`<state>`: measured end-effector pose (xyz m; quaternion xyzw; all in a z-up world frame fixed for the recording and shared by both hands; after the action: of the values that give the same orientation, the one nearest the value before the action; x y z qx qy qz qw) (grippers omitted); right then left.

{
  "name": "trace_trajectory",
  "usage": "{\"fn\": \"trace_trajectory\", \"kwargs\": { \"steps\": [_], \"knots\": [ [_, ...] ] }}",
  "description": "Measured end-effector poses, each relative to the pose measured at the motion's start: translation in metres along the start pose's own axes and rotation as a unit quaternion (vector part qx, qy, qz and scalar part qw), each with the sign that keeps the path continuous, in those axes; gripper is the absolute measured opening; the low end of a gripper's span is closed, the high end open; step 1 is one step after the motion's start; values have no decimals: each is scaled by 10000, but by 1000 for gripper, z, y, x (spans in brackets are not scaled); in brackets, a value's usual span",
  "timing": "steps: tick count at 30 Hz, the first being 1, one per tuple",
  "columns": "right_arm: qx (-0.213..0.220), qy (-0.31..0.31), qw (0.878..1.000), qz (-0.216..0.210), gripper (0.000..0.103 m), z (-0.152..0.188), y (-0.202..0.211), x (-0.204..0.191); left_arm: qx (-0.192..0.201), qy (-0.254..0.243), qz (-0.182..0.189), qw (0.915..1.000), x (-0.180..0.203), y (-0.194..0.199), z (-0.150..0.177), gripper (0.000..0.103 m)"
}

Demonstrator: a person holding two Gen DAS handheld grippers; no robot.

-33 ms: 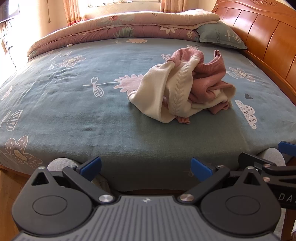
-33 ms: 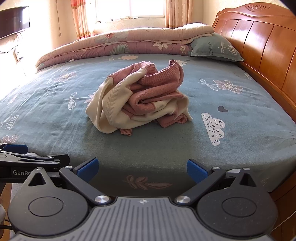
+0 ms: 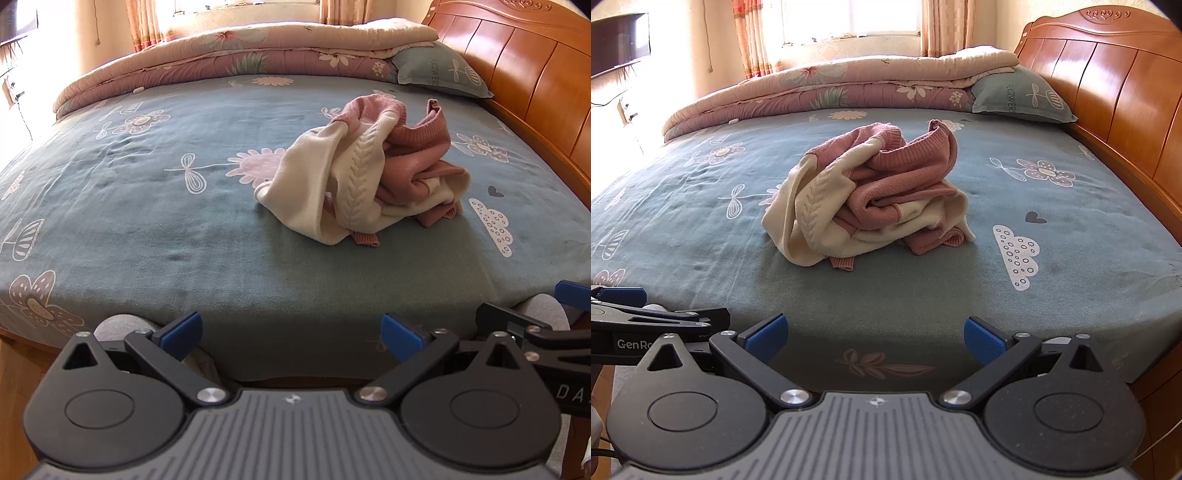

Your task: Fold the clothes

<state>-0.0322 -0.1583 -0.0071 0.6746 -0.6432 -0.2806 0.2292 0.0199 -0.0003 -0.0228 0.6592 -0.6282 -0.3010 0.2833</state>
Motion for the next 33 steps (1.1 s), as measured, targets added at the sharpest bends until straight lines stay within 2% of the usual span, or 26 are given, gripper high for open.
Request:
{"fn": "trace_trajectory", "kwargs": {
  "steps": [33],
  "knots": [
    [5, -50, 10000, 59, 103, -3, -1, 4, -22, -21, 78, 10000, 0, 1, 0, 102]
  ]
}}
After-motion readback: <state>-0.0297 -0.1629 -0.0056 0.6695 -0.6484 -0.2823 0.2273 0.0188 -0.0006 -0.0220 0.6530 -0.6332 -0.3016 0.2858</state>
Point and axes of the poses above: each gripper's, at about its wrist camera, not at the fingertips, and y roughly against the way its jaws point, x to its right, z to its underside, the point moved 3 cm from there along -y, roughly the way its jaws point, and after that the axes turned 3 degrees about -z, right-handed, at the moved point
